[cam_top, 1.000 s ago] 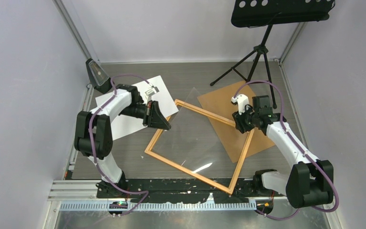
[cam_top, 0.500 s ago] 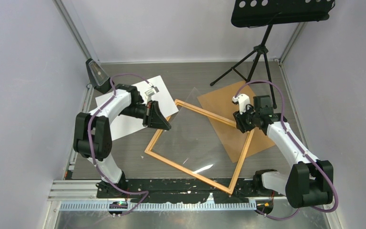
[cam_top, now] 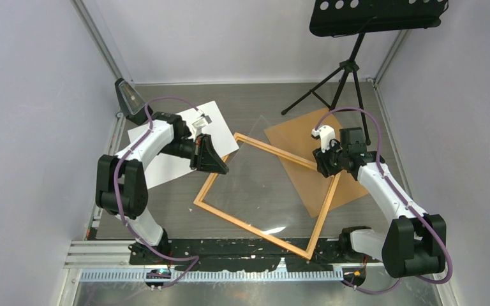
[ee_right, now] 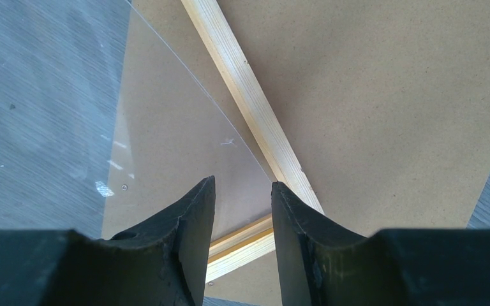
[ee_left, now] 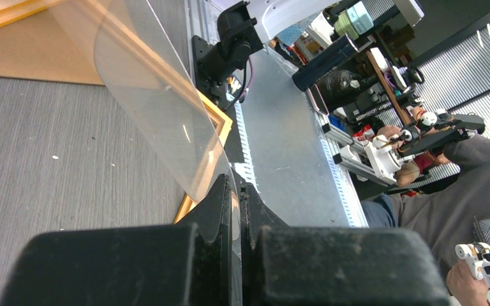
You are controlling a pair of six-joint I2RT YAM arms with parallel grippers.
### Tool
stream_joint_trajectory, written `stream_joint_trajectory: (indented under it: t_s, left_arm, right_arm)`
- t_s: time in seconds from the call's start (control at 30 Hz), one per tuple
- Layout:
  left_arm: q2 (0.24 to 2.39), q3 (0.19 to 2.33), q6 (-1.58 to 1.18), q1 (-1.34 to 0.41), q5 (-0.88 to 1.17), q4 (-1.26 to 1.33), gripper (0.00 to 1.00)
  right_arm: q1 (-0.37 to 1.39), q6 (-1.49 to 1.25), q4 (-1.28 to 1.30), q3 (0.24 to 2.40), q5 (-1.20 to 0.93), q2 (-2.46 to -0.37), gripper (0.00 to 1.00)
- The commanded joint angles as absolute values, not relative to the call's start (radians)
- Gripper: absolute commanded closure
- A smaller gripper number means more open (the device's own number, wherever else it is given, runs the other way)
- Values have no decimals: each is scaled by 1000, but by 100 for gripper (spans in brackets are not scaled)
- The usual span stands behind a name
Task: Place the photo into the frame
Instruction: Pick up the photo frame item from the photo frame.
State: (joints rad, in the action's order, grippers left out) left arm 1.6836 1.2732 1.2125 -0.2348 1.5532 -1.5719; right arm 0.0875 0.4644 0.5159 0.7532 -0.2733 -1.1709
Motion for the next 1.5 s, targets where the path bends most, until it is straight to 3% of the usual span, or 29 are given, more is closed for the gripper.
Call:
stream_joint_trajectory:
  t_s: [0.0, 1.47]
  left_arm:
    - [1680, 1288, 1246, -247, 1618, -1720, 100]
    - [1698, 1367, 1212, -221, 1613, -1720, 100]
  right_arm:
    - [80, 462, 483, 755, -261, -1143, 56]
    - [58, 465, 474, 743, -270, -1148, 56]
